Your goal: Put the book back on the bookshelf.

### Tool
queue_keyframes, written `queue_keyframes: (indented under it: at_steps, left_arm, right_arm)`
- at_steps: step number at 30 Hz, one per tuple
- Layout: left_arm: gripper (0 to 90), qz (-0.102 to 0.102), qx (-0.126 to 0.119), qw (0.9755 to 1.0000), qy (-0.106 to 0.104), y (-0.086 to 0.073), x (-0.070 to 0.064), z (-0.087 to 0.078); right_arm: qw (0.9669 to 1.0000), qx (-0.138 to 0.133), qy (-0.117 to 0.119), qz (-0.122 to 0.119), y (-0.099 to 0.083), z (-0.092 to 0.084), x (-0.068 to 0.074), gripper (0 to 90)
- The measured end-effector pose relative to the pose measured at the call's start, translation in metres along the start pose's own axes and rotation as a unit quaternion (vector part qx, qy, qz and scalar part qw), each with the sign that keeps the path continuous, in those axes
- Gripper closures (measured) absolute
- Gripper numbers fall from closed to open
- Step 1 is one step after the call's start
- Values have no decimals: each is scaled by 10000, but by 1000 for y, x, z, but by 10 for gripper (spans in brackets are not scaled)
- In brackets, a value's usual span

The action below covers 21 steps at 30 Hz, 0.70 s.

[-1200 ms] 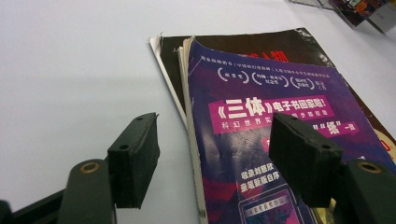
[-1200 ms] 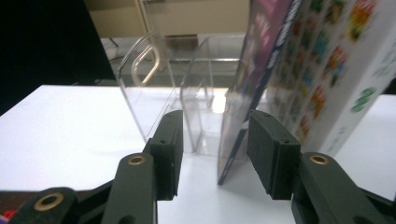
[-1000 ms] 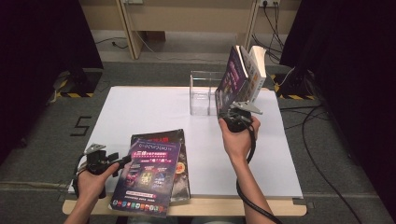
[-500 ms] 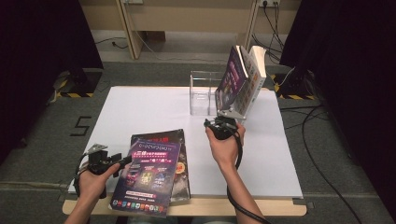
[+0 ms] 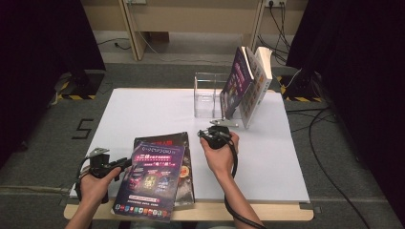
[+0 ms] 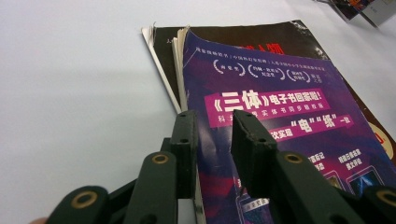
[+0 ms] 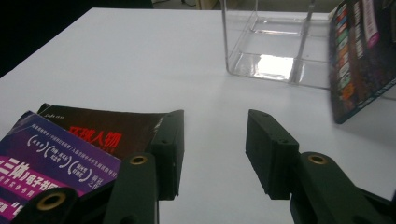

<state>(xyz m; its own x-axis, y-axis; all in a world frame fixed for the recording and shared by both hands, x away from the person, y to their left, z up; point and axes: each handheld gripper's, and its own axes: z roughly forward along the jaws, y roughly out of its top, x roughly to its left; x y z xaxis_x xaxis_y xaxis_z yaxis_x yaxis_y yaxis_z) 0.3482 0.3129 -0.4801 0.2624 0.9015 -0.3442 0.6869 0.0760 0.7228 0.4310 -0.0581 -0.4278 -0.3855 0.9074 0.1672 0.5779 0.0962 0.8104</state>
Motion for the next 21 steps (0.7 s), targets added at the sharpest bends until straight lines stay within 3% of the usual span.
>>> queue_keyframes:
  at_steps: [9, 21]
  left_arm:
    - [623, -55, 71, 10000, 4, -1, 2, 2]
    - [613, -65, 160, 9998, -42, -2, 0, 3]
  right_arm:
    - [9995, 257, 202, -48, -11, 14, 14, 578]
    - [9976, 555, 399, -97, -23, 26, 28, 578]
